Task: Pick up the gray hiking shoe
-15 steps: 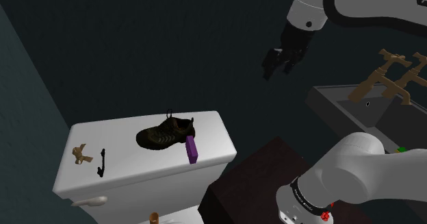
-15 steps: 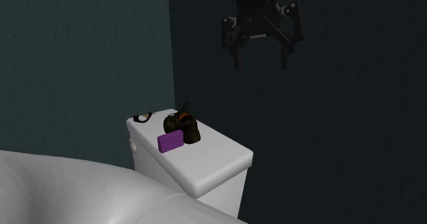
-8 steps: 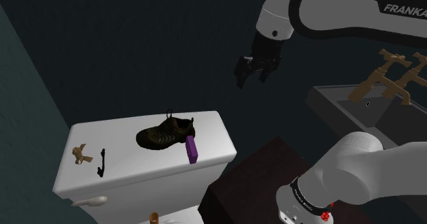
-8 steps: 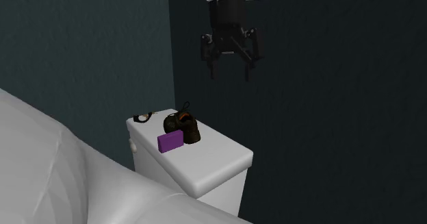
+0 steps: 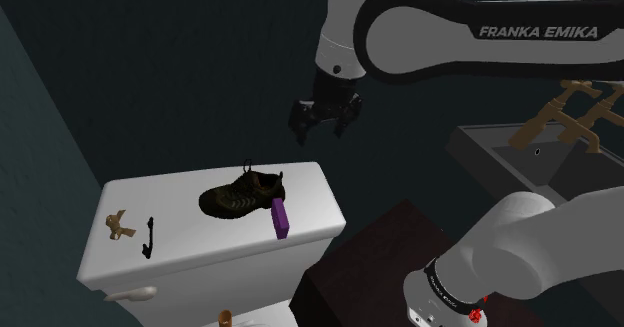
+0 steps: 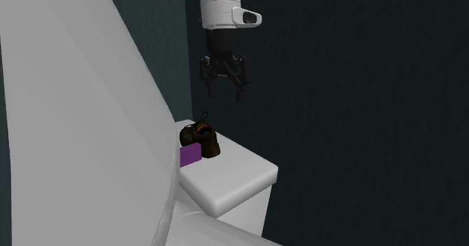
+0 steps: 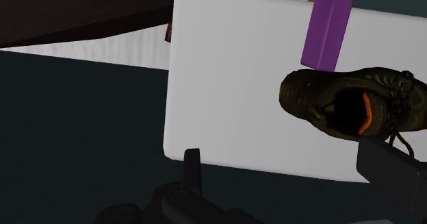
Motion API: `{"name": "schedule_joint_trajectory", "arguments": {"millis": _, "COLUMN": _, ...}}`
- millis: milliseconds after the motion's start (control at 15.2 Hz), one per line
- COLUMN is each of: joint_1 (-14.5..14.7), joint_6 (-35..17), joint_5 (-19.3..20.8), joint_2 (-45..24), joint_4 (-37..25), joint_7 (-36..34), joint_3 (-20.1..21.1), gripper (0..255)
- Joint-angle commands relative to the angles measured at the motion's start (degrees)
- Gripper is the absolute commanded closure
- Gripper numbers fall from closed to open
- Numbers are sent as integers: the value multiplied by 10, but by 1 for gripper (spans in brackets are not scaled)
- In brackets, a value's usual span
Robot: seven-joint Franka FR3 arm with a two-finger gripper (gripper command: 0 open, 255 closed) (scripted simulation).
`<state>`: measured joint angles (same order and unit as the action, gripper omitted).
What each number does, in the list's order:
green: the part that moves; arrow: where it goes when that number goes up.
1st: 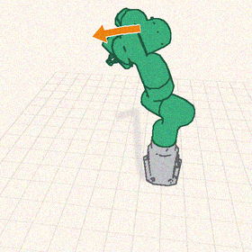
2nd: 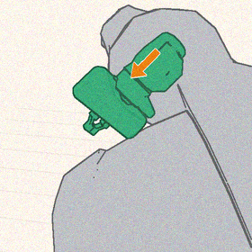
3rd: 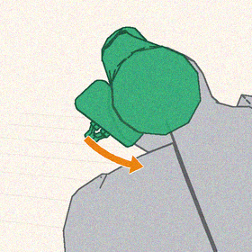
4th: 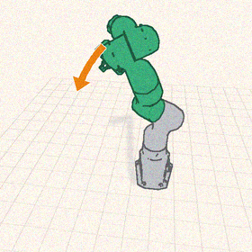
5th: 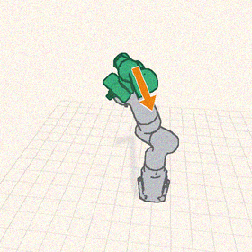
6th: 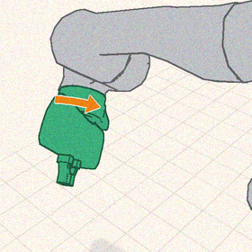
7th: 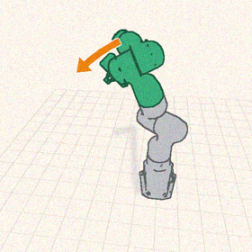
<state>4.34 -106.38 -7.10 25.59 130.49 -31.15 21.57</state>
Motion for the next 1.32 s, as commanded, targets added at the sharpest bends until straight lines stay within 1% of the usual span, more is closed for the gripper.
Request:
{"name": "schedule_joint_trajectory", "arguments": {"millis": 0, "joint_1": 2, "joint_6": -18, "joint_5": -3, "joint_2": -32, "joint_4": -16, "joint_7": -28, "joint_3": 21, "gripper": 0}}
{"name": "schedule_joint_trajectory", "arguments": {"millis": 330, "joint_1": 4, "joint_6": -60, "joint_5": 10, "joint_2": -129, "joint_4": -72, "joint_7": -96, "joint_3": 68, "gripper": 0}}
{"name": "schedule_joint_trajectory", "arguments": {"millis": 594, "joint_1": 10, "joint_6": -86, "joint_5": 40, "joint_2": -215, "joint_4": -129, "joint_7": -157, "joint_3": 99, "gripper": 0}}
{"name": "schedule_joint_trajectory", "arguments": {"millis": 660, "joint_1": 11, "joint_6": -87, "joint_5": 41, "joint_2": -218, "joint_4": -131, "joint_7": -159, "joint_3": 100, "gripper": 0}}
{"name": "schedule_joint_trajectory", "arguments": {"millis": 1122, "joint_1": 13, "joint_6": -144, "joint_5": 52, "joint_2": -239, "joint_4": -92, "joint_7": -167, "joint_3": 103, "gripper": 0}}
{"name": "schedule_joint_trajectory", "arguments": {"millis": 1254, "joint_1": 13, "joint_6": -144, "joint_5": 52, "joint_2": -239, "joint_4": -92, "joint_7": -167, "joint_3": 103, "gripper": 0}}
